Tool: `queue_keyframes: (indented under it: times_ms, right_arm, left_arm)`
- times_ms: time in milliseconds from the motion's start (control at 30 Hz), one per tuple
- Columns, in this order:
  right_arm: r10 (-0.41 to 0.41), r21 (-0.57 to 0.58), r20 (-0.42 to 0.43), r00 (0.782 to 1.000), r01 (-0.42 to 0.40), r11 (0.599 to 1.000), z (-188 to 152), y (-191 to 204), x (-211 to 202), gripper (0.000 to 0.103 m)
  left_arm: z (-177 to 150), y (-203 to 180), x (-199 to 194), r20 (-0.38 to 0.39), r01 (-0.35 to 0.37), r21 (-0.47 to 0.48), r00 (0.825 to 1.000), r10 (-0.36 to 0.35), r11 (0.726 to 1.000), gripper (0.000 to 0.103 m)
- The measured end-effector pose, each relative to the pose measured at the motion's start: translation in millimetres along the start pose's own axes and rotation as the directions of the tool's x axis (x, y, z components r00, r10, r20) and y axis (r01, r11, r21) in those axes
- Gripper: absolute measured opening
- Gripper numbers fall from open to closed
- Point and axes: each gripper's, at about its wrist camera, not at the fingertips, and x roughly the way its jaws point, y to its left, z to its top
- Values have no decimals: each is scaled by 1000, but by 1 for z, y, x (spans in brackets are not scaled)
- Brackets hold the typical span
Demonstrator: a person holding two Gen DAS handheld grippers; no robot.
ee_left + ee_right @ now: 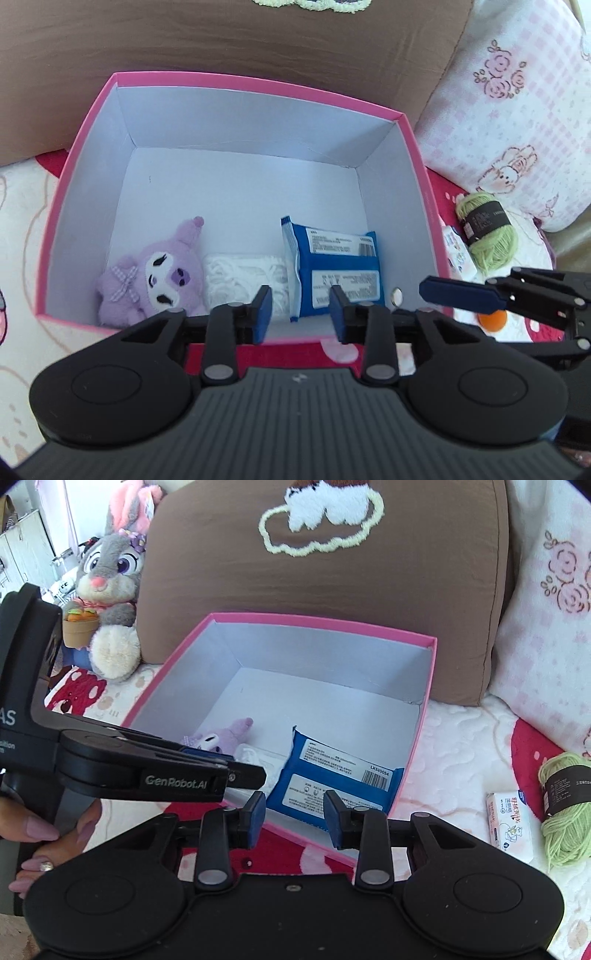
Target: Organize objects
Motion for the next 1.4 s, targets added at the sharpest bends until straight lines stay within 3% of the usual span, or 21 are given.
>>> queue_keyframes:
  times_ms: [333,433,600,767,967,1167,1400]
  right_arm:
    - [-17,-45,19,1000,18,999,5,8,-34,44]
    - [-10,-57,14,1000,11,998,6,14,-46,46]
    - [-4,-64,12,1000,5,998,8,21,-68,48]
    - [13,-64,28,1000,-12,998,8,29,-91,51]
    - [5,-87,26,1000,-2,996,0,37,-114,55]
    - [-4,-135,4,1000,5,991,-11,40,-133,55]
    - [-19,-153,3,1000,20,988,-24,40,-150,61]
  left_arm:
    - [-4,-22,-49,35,-62,26,998,61,998,53]
    - [-7,-27,-69,44,-86,55,996,83,995,54]
    - [-11,-34,-103,54,-65,87,997,60,994,54]
    - [-18,-41,-129,84,-121,118,990,111,986,57]
    - [-29,-52,-144,82,-132,173,989,119,976,61]
    - [-44,-74,-158,112,-172,281,983,146,944,61]
    - [-62,-96,-160,82,-149,336,988,129,930,64]
